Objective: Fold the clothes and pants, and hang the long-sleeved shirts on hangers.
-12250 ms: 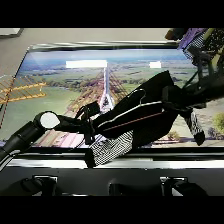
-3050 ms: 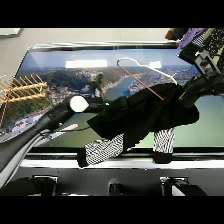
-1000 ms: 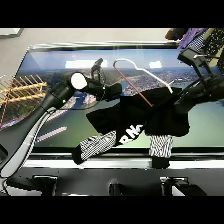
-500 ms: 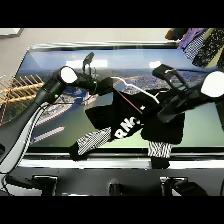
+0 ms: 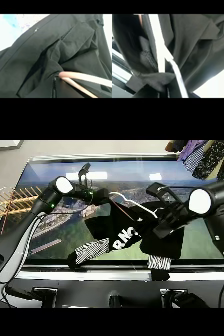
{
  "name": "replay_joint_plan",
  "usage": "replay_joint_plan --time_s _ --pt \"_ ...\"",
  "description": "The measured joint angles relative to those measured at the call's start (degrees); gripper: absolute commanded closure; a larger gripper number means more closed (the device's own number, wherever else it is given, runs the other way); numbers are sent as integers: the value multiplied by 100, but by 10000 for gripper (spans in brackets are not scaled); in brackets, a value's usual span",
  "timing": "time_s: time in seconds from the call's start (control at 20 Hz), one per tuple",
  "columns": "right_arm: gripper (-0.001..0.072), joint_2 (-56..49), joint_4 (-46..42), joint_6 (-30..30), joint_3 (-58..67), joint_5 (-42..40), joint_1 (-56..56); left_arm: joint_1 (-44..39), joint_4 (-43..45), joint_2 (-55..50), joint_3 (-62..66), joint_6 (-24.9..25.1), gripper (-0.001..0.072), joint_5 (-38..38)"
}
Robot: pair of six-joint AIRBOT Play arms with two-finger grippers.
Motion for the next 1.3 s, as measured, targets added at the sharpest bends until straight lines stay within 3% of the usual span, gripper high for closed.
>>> replay_joint_plan --time_s 0.55,0.8,1.05,1.3 --pt "682 -59 96 157 -103 131 101 205 186 -7 0 140 673 164" --pt "683 -415 -330 264 -258 96 407 221 280 13 94 177 673 142" --pt "682 -796 -468 247 -289 79 577 227 424 26 555 201 673 -131" --pt "682 -1106 -358 111 -289 -509 610 232 529 125 1523 208 673 -815"
